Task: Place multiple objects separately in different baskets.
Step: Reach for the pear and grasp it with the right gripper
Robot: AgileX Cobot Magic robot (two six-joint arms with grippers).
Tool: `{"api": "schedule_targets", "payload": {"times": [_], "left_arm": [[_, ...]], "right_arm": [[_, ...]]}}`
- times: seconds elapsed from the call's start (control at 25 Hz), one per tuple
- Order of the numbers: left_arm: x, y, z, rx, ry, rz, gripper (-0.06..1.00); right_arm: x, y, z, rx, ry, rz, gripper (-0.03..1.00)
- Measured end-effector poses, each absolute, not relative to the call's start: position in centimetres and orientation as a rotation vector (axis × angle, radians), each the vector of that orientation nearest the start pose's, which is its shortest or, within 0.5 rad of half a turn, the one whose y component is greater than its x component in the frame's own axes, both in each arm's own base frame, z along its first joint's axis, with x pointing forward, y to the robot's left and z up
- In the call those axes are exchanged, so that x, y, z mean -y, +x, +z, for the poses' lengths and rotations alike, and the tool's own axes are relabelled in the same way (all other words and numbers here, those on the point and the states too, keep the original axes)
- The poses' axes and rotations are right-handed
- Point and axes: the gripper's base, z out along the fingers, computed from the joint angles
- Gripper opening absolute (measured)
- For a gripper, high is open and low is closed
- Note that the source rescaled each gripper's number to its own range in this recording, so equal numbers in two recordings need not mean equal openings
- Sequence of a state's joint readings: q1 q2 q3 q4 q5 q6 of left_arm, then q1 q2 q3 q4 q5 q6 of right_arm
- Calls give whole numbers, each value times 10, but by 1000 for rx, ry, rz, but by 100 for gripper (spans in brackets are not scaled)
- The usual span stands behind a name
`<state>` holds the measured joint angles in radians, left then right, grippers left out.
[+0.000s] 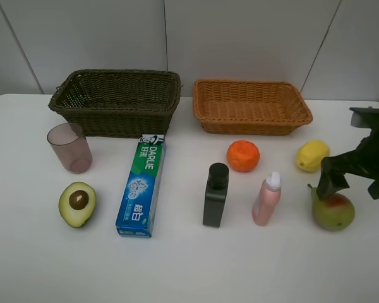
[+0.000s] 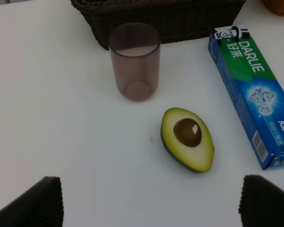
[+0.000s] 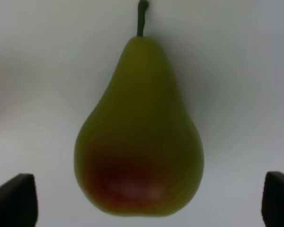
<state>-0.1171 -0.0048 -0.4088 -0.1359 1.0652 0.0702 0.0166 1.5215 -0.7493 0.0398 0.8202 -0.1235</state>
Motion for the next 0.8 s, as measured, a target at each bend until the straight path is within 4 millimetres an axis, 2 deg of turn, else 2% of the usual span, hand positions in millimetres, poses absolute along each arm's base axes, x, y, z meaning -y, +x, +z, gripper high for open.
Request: {"api": "schedule_targets", "payload": {"times": [0.8], "left_arm": [[11,2,252,-2124,199,-193,98]], "right_arm": [[-11,252,120,-3201,-117,101,100]]}}
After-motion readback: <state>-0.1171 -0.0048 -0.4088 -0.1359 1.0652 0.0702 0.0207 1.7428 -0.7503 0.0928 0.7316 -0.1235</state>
